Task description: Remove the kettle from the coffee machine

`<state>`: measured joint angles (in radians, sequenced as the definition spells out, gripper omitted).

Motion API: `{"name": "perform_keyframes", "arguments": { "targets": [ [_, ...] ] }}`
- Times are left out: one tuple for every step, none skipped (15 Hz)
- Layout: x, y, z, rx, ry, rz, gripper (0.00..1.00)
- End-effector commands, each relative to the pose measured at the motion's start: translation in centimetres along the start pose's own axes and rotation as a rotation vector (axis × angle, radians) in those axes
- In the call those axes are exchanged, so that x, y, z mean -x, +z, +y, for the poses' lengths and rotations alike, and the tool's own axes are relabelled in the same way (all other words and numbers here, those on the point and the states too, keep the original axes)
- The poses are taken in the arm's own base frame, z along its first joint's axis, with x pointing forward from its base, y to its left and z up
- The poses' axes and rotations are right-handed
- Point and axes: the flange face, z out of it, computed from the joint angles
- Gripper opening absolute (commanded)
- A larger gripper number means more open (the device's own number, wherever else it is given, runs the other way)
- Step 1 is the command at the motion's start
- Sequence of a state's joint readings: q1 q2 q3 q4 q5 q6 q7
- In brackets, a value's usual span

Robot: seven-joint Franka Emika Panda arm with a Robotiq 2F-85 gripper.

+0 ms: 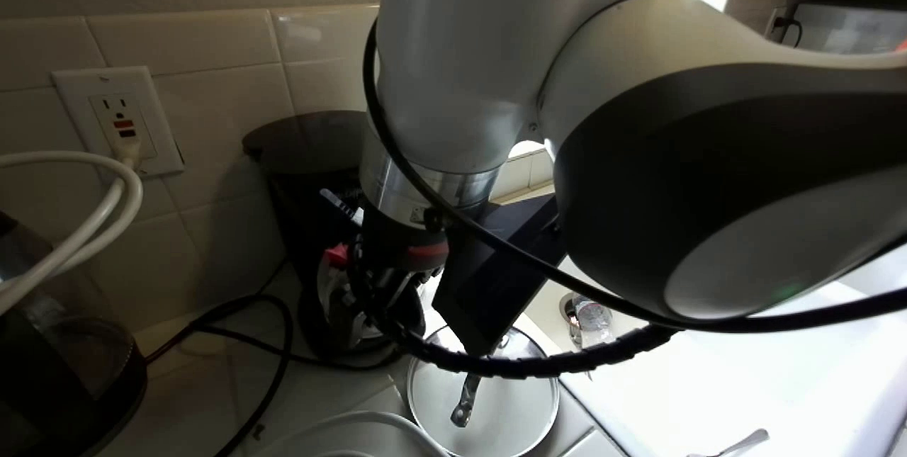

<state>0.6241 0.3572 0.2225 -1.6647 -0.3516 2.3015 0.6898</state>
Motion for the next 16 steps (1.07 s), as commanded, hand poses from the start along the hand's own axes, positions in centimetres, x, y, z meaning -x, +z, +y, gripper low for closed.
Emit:
{"name": "perform_keyframes", "arguments": {
  "targets": [
    [1.3,0.0,-1.1,0.012,-0.021,-0.033,0.00],
    [1.4,0.0,-1.4,0.015,-0.028,-0.037,0.00],
    [1.6,0.1,-1.7,0.011,-0.042,-0.041,0.00],
    [1.9,0.1,-2.0,0.013,-0.057,-0.042,0.00],
    [2.1,0.2,-2.4,0.010,-0.073,-0.043,0.00],
    [2.3,0.2,-2.7,0.010,-0.094,-0.041,0.00],
    [2.5,0.2,-3.0,0.009,-0.114,-0.042,0.00],
    [2.6,0.3,-3.2,0.006,-0.139,-0.040,0.00],
    [2.8,0.4,-3.4,0.006,-0.163,-0.036,0.00],
    [2.8,0.4,-3.5,0.009,-0.189,-0.029,0.00],
    [2.9,0.4,-3.6,0.009,-0.209,-0.030,0.00],
    [2.9,0.5,-3.7,0.007,-0.227,-0.029,0.00],
    [2.9,0.5,-3.7,0.003,-0.244,-0.032,0.00],
    [2.8,0.6,-3.6,0.005,-0.257,-0.030,0.00],
    [2.8,0.7,-3.5,0.003,-0.271,-0.029,0.00],
    [2.7,0.8,-3.4,0.000,-0.285,-0.028,0.00]
  ]
}}
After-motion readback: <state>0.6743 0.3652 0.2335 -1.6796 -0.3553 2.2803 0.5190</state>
